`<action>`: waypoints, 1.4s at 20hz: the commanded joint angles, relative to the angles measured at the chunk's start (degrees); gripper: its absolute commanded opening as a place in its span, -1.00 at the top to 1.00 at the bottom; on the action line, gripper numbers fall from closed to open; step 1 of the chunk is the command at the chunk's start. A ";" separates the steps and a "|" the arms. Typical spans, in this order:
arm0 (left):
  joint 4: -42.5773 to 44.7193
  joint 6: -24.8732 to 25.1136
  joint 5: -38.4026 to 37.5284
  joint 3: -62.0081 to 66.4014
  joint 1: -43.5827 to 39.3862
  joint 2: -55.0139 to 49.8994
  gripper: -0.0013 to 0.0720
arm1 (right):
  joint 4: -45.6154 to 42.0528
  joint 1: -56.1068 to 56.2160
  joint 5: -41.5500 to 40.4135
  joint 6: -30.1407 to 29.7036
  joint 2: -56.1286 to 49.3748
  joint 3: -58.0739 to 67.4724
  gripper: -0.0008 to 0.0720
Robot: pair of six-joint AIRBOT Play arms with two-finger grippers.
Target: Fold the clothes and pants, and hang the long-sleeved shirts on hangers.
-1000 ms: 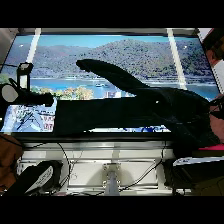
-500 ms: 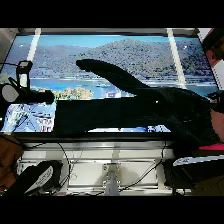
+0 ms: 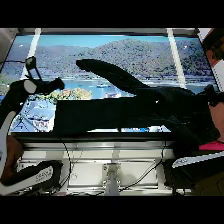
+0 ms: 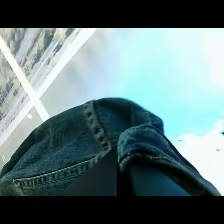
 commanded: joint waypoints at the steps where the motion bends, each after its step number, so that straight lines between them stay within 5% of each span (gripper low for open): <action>1: -21.73 7.37 8.92 3.02 -0.02 -10.51 -0.97 | -0.59 2.05 -1.53 0.35 -0.13 0.07 0.91; 4: -30.88 16.11 13.53 10.05 -0.44 -17.03 -0.97 | -0.63 2.10 -1.77 0.35 -0.13 0.07 0.91; 11: -32.65 16.48 14.47 26.80 -0.94 -29.24 -0.96 | -0.61 2.10 -1.90 0.57 -0.13 0.07 0.91; 22: -37.79 16.57 12.70 30.53 -1.42 -37.48 -0.92 | -0.61 2.10 -1.81 0.59 -0.13 0.07 0.91; 25: -37.75 20.13 11.28 33.75 -2.67 -38.73 -0.92 | -0.61 2.10 -1.81 0.61 -0.13 0.07 0.91; 28: -38.01 20.11 11.47 34.84 -3.54 -40.28 -0.60 | -0.59 2.10 -1.27 0.79 -0.13 0.07 0.91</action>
